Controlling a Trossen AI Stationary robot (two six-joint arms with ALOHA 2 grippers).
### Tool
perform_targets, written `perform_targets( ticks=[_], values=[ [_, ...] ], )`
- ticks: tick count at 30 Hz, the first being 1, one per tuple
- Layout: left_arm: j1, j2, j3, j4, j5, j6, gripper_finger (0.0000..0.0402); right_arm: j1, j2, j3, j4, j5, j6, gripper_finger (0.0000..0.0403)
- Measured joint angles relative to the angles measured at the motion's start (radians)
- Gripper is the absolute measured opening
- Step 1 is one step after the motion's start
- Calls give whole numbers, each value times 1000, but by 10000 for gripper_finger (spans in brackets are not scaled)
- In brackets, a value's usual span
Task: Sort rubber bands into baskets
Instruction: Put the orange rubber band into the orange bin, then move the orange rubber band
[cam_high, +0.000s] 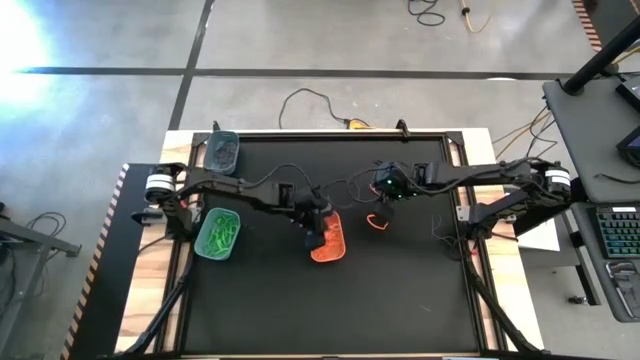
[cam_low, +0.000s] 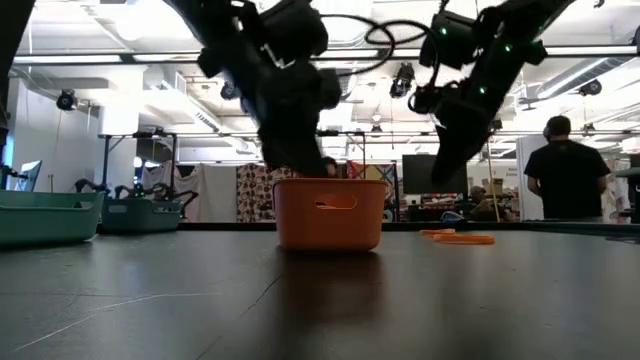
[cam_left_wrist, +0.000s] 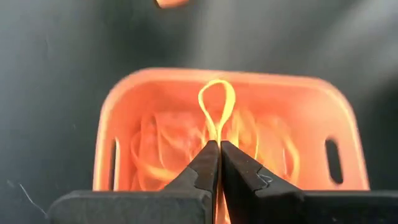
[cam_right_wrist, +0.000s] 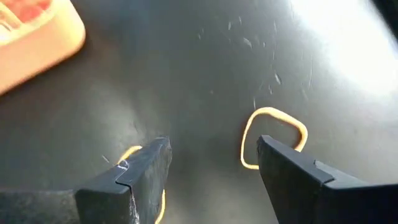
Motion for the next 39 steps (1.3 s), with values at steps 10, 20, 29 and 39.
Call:
perform_targets(
  ticks=[10,20,29,39],
  values=[
    [2,42,-70,114,-23,-90,38,-25,38,-113,216,6,17,231],
    [2,-13,-70,89,-30,-172,166,-52,164,-96,306,37,47,231],
    [2,-141,-70,38,-29,-175,277,-131,142,-91,291,22,85,231],
    [2,-227,-70,-17,-56,-109,325,-196,156,-39,225,13,243,221]
  ],
)
